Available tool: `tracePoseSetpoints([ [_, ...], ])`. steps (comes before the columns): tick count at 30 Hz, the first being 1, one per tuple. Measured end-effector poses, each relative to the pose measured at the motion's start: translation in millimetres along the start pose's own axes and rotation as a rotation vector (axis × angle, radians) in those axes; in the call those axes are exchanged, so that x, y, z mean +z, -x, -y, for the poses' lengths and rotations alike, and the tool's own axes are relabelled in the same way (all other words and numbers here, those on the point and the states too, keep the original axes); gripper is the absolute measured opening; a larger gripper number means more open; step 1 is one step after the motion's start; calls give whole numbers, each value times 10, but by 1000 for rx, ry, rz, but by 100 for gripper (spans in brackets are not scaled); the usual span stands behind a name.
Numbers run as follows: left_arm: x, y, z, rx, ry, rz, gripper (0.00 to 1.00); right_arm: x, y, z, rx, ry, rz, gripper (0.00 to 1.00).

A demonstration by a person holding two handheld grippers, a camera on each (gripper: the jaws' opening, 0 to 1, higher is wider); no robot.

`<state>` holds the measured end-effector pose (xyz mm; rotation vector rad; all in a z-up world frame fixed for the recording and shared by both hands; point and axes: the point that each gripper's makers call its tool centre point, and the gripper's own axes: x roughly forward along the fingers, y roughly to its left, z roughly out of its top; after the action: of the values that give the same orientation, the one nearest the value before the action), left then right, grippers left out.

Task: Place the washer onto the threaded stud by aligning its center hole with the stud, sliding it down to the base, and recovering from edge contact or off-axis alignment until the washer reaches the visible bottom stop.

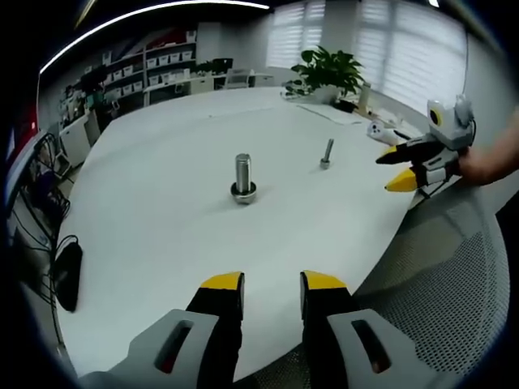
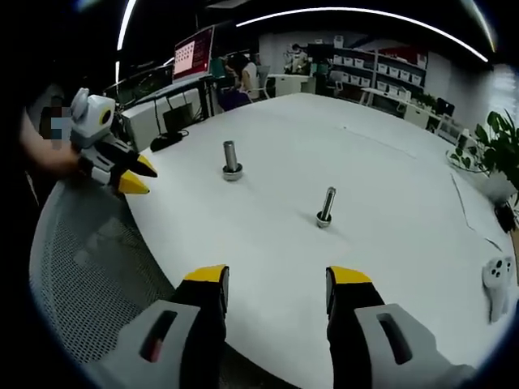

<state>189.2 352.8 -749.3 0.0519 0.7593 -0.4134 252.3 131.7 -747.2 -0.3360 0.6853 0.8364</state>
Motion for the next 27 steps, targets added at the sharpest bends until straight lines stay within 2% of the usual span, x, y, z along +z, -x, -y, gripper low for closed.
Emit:
tracePoseSetpoints([
  [11,16,3,20,-7,-3,7,25,-33,7,60,-17,-14,-11,50],
  [27,-13,-14,52,-20,-11,-11,25,2,38,142,-50,-44,19,49],
])
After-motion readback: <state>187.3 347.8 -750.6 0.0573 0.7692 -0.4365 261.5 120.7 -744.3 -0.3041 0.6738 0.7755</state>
